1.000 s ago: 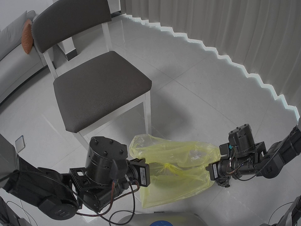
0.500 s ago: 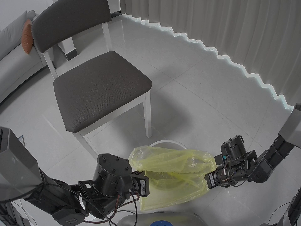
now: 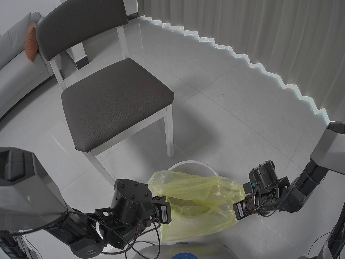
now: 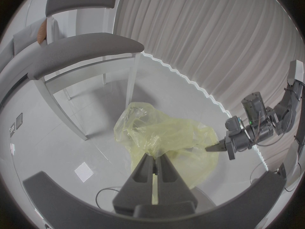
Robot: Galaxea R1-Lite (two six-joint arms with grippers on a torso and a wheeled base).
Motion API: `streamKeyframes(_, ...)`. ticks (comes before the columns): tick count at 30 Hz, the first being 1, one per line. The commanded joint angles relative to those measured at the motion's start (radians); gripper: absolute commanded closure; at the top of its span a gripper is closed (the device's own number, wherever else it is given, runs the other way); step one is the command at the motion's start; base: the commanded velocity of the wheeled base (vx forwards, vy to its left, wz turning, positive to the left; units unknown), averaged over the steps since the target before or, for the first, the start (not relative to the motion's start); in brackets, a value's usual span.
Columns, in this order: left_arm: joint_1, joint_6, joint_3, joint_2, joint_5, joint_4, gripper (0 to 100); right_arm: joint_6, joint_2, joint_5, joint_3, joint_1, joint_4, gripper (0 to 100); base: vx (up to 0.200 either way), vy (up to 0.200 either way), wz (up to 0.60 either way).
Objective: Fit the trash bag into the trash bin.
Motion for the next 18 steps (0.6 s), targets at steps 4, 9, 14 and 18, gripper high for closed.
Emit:
streamKeyframes(4,0.075,0.005,-0.006,0.129,-0.041,-0.078,100,0.0,0.137,0.001,-0.099,-0.034,-0.04,100,0.0,0.0,0.0)
streamKeyframes(9,0.15,0.008,-0.047,0.181,-0.07,-0.118,100,-0.001,0.197,0.001,-0.211,-0.084,-0.029,100,0.0,0.0,0.0)
streamKeyframes(14,0.215,0.008,-0.127,0.235,-0.107,-0.121,100,-0.012,0.235,0.002,-0.311,-0.149,-0.02,100,0.0,0.0,0.0)
streamKeyframes(18,0.226,0.007,-0.182,0.266,-0.112,-0.13,100,-0.024,0.254,0.005,-0.37,-0.207,0.026,100,0.0,0.0,0.0)
